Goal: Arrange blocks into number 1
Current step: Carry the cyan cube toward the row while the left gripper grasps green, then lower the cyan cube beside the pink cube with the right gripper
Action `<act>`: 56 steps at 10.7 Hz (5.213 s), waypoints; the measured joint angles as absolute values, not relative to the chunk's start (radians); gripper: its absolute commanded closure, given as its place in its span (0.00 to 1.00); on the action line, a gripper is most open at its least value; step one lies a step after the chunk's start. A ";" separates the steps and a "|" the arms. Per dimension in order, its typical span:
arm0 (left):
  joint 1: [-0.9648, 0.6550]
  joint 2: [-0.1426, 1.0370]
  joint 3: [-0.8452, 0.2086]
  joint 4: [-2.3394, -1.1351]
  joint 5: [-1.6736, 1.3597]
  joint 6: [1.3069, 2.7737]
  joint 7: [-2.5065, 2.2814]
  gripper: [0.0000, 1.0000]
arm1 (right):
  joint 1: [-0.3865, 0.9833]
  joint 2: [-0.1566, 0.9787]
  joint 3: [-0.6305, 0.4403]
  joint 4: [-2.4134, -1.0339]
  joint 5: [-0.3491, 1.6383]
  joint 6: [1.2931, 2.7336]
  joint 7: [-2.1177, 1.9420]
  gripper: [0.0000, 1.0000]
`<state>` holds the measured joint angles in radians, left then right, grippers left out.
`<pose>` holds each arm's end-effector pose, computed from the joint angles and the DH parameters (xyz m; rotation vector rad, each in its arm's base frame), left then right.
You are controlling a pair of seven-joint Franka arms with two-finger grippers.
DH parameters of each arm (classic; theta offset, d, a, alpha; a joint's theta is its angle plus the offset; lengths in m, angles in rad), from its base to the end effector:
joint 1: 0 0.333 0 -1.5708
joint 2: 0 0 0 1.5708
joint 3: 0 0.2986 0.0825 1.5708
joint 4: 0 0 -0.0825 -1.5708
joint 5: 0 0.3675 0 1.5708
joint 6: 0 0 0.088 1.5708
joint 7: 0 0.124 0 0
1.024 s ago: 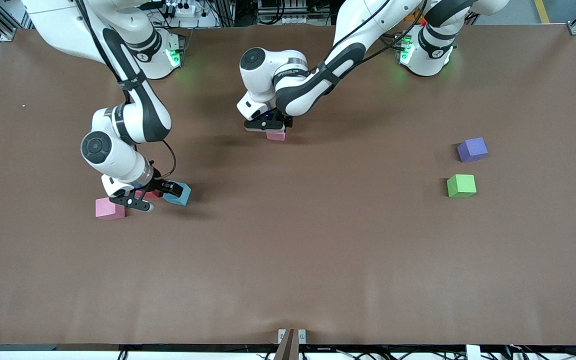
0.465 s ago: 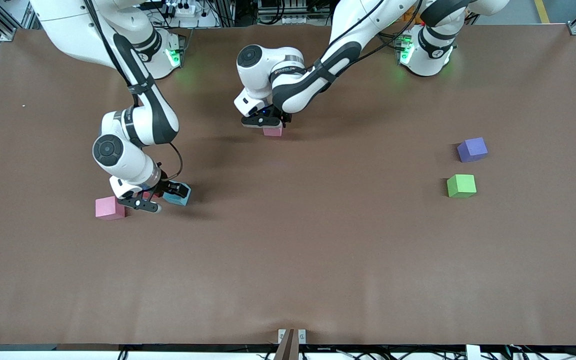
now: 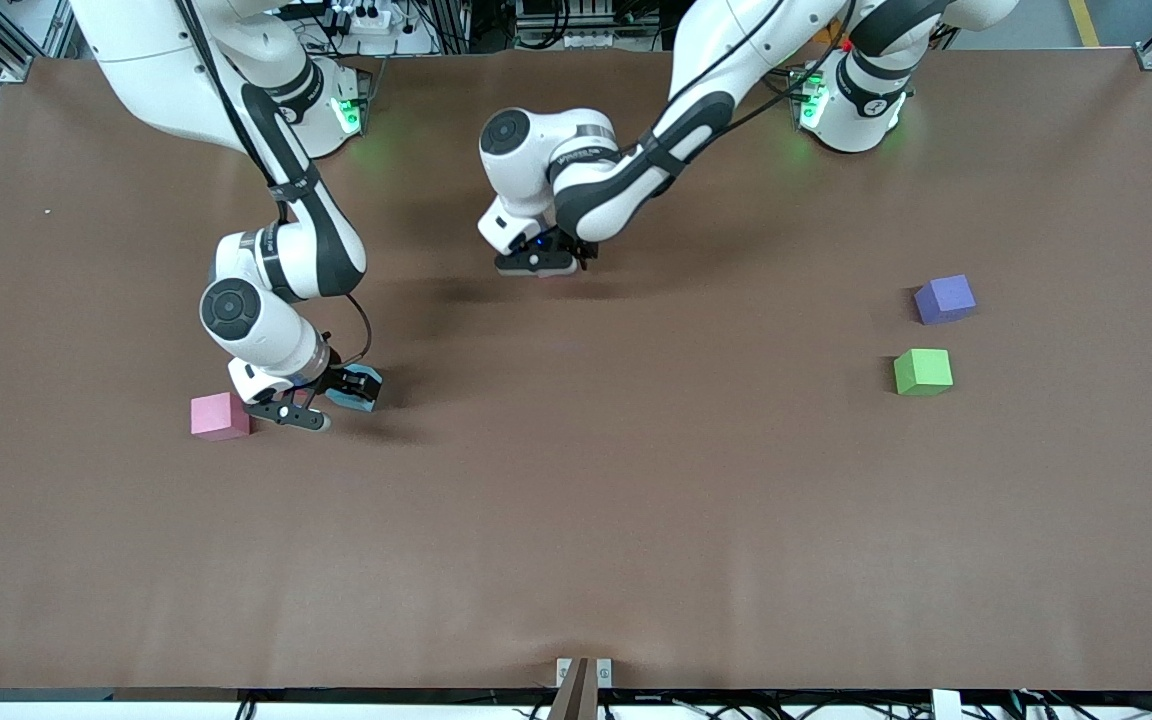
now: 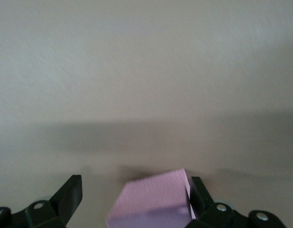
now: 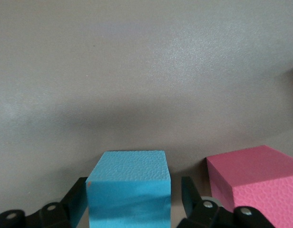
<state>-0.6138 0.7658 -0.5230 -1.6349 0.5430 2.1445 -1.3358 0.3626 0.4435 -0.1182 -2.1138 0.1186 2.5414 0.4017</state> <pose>0.3252 -0.5602 0.1836 -3.0029 0.0485 -0.0395 0.5444 0.1341 0.1826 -3.1067 0.3818 0.0238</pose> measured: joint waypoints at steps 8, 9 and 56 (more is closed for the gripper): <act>-0.253 0.596 -0.517 -1.620 0.541 2.067 -1.331 0.00 | 0.390 0.453 -0.133 -2.094 0.120 2.543 0.402 0.38; -0.191 0.588 -0.517 -1.623 0.541 2.061 -1.323 0.00 | 0.395 0.453 -0.134 -2.089 0.120 2.542 0.402 0.38; 1.007 0.625 -0.939 -2.175 0.721 2.394 -0.495 1.00 | 1.077 0.521 -0.188 -1.954 0.189 2.458 0.745 0.42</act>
<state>1.0071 0.6254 -0.9389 -2.1751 0.7206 2.3936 -0.4948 1.0771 0.5209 -0.1879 -1.9536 0.1891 2.4582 0.7455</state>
